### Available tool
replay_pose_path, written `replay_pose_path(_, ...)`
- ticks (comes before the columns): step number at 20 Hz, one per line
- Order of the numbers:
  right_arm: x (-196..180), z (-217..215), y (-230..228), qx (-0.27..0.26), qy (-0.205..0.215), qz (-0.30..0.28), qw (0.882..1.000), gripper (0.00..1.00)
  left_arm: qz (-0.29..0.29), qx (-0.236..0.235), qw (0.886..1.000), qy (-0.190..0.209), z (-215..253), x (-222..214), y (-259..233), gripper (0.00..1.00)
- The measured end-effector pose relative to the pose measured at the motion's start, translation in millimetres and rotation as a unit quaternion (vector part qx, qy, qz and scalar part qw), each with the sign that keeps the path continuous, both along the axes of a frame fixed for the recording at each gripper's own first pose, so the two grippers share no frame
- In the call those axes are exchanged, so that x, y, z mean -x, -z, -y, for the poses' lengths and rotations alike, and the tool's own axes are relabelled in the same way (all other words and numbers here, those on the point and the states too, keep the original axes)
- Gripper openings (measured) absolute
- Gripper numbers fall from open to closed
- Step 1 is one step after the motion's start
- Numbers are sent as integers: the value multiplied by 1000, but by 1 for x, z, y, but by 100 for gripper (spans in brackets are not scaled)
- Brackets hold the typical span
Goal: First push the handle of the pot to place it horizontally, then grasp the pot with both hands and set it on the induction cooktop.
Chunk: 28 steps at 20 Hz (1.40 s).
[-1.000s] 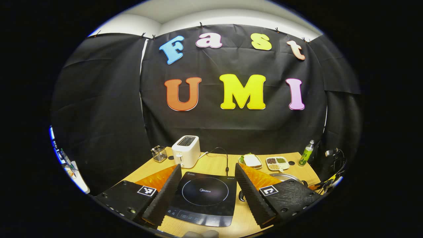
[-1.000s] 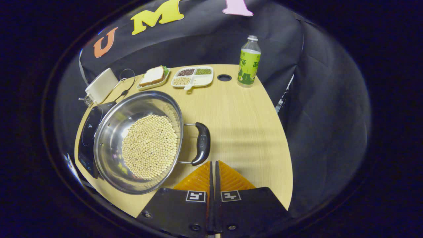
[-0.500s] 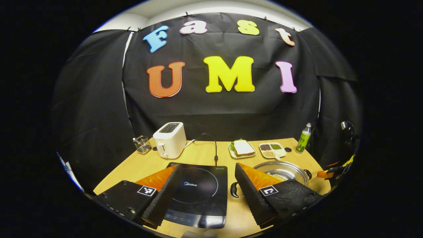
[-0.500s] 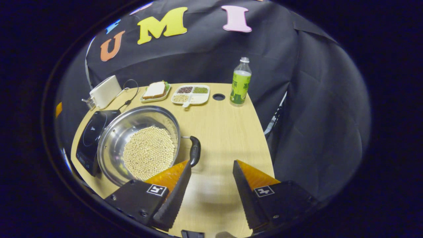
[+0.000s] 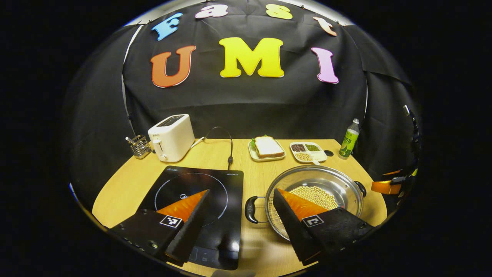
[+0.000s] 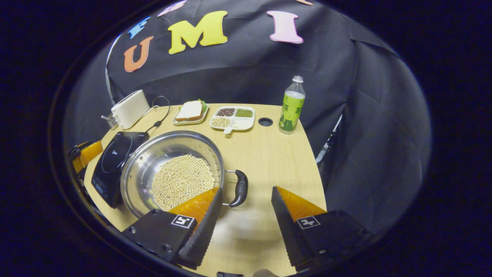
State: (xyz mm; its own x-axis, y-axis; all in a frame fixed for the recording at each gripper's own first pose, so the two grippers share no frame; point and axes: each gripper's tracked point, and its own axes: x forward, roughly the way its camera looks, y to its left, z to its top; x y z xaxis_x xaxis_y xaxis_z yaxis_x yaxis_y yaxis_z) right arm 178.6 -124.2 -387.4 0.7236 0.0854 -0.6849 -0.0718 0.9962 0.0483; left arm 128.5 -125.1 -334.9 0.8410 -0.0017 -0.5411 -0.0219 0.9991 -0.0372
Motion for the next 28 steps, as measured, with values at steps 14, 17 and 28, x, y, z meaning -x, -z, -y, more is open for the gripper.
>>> replay_pose_path(14, -32, -20, 17, 7, -11, -1, 1000, 82, -83, 26, 996, 0, 31, -15, 86, 97)
replay_pose_path(17, -35, -20, 22, 16, -11, -7, 1000, 84, -87, 22, 996, 0, 33, -18, 90, 98)
replay_pose_path(28, -32, -31, 65, 6, -1, -59, 998, 82, -100, -18, 995, 10, 38, -20, 103, 98)
